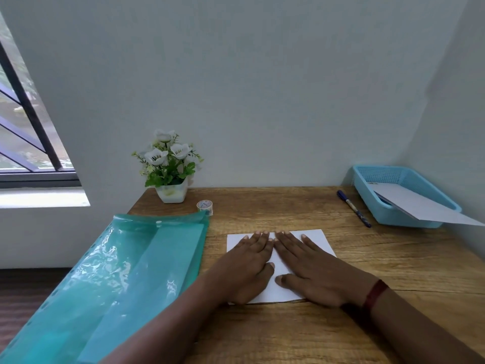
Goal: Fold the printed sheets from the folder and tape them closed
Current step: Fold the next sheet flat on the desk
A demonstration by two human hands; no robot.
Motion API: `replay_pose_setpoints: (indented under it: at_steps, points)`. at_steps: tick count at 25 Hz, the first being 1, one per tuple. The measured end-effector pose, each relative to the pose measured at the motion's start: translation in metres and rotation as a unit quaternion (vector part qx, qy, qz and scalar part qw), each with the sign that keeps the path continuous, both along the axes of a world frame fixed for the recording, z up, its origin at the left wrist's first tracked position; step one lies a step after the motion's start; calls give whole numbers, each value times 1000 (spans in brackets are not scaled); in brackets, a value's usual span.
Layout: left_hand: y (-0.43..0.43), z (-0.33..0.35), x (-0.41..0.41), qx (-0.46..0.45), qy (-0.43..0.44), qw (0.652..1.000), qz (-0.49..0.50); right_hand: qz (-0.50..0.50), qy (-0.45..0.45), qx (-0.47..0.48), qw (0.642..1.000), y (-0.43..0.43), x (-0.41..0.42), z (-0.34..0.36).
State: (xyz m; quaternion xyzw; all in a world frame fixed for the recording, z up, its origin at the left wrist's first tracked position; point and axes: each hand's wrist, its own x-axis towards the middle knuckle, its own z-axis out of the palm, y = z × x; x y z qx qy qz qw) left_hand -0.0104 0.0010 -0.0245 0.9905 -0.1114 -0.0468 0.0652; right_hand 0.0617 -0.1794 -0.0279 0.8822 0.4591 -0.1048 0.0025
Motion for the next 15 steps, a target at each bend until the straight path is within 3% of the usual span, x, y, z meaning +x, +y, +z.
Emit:
replay_pose_setpoints:
  at_steps: [8,15]
  points:
    - [-4,-1,-5,49,51,993,97,-60,17,16,998,-19,13,4]
    - [24,11,-1,59,8,996,64,-75,-48,35,995,-30,28,5]
